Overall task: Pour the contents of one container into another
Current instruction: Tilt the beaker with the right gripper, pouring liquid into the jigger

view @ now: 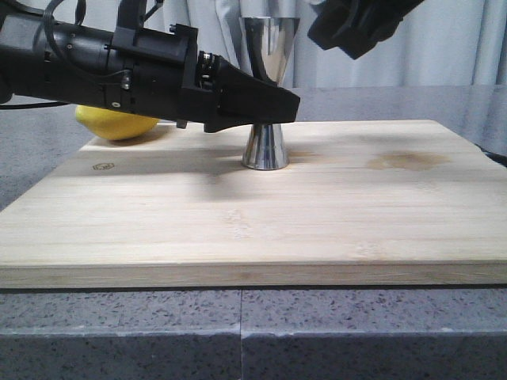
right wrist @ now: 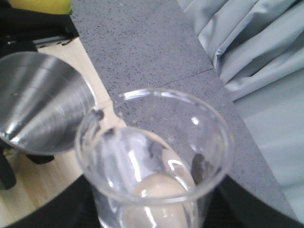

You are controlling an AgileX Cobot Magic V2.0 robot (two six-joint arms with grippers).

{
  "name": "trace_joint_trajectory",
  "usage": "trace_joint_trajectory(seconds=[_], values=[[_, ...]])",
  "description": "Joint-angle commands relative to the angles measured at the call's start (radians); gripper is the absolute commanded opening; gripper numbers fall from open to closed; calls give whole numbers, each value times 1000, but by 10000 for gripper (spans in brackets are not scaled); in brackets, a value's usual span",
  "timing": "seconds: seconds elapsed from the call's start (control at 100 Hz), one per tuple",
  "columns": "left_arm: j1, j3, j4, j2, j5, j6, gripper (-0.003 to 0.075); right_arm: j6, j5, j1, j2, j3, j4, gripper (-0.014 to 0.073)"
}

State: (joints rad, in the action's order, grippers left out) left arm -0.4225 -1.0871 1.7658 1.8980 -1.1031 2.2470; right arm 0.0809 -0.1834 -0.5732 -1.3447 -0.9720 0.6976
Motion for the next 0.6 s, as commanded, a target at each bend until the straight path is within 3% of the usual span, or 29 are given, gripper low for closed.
trace_joint_trajectory(seconds=[0.0,0.59], values=[[-9,-25,58,-57,-56,-1,-13,5,48,-2,37,-45,32,277],[-9,-25,58,-57,-56,-1,-13,5,-10,-32,2,-88,164,277]])
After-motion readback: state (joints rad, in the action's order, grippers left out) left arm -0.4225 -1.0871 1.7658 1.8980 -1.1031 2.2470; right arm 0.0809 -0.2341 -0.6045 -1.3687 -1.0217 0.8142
